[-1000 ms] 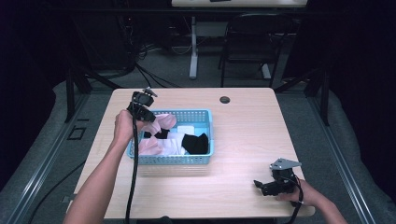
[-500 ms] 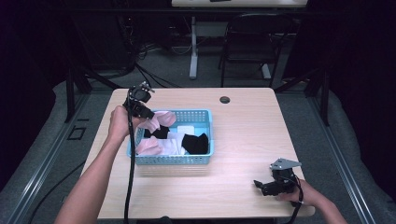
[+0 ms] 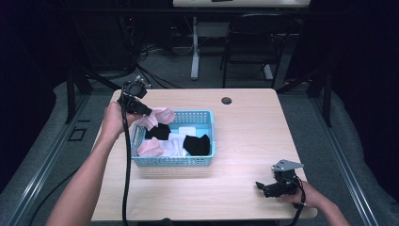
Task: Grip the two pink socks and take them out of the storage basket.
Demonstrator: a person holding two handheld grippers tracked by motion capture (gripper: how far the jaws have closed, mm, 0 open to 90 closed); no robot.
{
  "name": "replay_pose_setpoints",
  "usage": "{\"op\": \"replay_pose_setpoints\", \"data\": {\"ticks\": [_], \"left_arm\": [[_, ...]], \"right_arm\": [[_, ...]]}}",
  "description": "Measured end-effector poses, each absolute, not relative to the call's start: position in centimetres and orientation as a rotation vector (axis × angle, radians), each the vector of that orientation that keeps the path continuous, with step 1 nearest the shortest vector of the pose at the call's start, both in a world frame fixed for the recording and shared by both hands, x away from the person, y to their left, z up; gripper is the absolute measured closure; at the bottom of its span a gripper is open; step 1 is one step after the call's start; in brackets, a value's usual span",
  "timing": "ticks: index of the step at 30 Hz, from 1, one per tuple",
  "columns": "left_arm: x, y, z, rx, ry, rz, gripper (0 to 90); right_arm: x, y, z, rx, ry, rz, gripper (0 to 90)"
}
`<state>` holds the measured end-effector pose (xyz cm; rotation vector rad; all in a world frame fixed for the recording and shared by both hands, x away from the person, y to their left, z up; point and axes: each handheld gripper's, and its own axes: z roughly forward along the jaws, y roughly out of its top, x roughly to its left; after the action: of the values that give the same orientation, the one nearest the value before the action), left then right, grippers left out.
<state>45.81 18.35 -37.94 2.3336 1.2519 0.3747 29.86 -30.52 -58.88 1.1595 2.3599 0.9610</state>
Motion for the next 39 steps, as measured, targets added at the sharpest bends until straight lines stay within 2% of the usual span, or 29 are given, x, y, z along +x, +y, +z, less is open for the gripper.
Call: {"op": "replay_pose_setpoints", "data": {"ticks": [18,39], "left_arm": [[44.9,22.0,-35.0,2.302,1.302,0.414,87.0],[43.7,28.6,-35.0,2.258,1.468,0.440,87.0]], "right_arm": [[29.9,-30.5,-58.9,1.161,2.358,0.973,0.0],[29.9,-30.5,-58.9,1.158,2.362,0.962,0.0]]}}
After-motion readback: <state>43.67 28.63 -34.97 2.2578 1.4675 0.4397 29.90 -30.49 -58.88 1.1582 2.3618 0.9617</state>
